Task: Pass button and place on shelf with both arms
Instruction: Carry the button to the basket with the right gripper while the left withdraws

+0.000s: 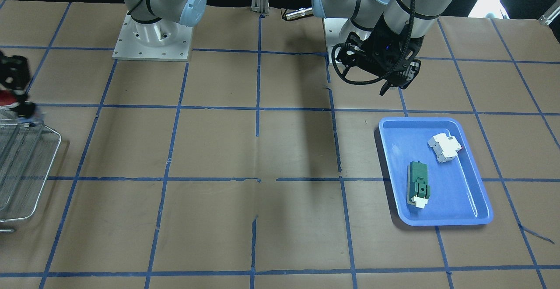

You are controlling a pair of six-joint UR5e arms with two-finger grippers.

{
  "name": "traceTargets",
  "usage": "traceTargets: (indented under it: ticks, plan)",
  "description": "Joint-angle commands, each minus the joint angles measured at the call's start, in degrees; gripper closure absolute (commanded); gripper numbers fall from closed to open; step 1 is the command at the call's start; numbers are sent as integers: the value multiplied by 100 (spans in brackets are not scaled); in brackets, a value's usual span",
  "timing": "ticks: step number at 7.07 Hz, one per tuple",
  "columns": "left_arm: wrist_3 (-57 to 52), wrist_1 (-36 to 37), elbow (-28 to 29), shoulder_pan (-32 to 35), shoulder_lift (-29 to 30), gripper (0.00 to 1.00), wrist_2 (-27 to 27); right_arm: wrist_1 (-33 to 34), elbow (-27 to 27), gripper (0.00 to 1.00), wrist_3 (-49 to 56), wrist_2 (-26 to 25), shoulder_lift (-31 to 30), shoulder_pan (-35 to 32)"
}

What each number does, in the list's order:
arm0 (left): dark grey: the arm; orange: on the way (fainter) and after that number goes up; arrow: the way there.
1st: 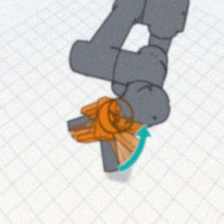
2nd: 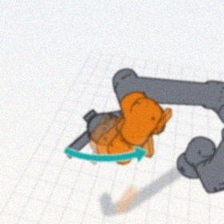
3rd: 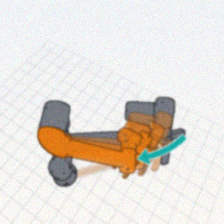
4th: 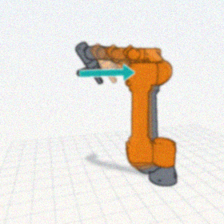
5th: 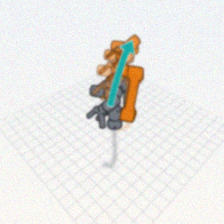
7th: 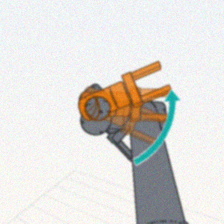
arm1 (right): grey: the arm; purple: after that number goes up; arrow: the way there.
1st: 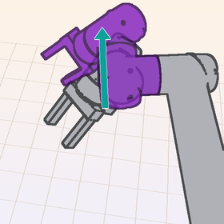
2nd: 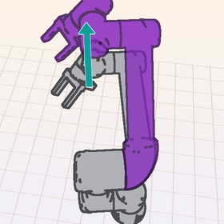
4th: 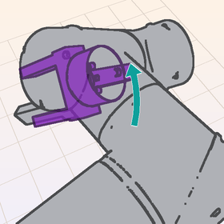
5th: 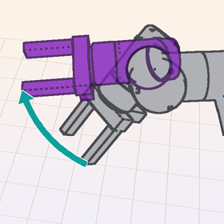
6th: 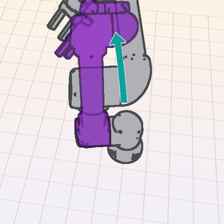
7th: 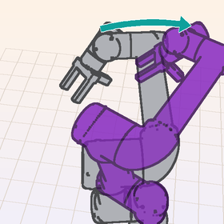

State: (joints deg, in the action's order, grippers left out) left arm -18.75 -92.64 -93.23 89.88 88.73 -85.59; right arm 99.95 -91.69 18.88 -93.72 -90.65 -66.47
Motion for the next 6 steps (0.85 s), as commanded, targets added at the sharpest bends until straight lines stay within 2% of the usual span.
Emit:
traceTargets:
  ticks: [1, 3, 5, 6]
  plan:
    - [1573, 79, -11, 65, -14, 0, -37, 840, -51, 66, 151, -586, 449, 537]
    - [1559, 448, 41, -58, -14, 0, -63, 1367, -59, 61, 168, -560, 1038, 792]
    - [1436, 484, 7, -268, 21, 0, -569, 1334, -68, 58, 177, -463, 1286, 1090]
    - [1436, 493, 7, -269, 4, 0, -564, 1351, -77, 39, 169, -463, 1278, 1101]
